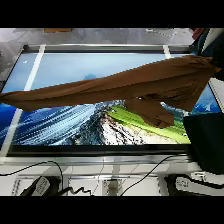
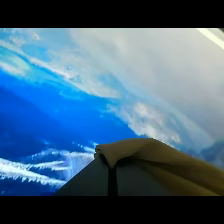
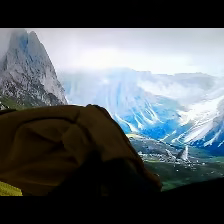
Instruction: Fold the clothes and pants, and hang the long-sleeved shirts on hangers.
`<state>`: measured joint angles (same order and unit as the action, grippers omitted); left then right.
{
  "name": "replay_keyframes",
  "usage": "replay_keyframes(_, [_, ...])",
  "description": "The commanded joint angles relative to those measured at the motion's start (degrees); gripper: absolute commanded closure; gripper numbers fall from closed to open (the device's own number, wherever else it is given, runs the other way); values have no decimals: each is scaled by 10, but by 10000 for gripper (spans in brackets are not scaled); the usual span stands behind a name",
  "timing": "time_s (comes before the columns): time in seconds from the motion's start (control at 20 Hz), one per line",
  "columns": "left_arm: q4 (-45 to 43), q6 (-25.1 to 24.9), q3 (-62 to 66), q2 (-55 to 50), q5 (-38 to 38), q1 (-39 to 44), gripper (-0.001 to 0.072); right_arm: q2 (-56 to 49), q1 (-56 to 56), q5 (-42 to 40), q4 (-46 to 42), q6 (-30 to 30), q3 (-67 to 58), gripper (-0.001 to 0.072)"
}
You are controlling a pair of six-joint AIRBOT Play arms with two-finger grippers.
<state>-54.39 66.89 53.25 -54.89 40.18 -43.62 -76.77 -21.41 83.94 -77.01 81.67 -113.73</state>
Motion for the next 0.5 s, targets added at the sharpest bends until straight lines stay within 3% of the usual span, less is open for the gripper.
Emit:
replay_keyframes(0.0, [-63, -32, 10, 0, 163, -36, 697, 55, -22, 80, 3, -8, 3, 683])
replay_keyframes(0.15, [-186, -82, 9, -28, 224, -31, 697, 104, -21, 73, 29, -9, 83, 683])
replay_keyframes(0.45, [-175, -82, 9, -68, 219, -8, 696, 216, 8, 49, 48, -75, 421, 683])
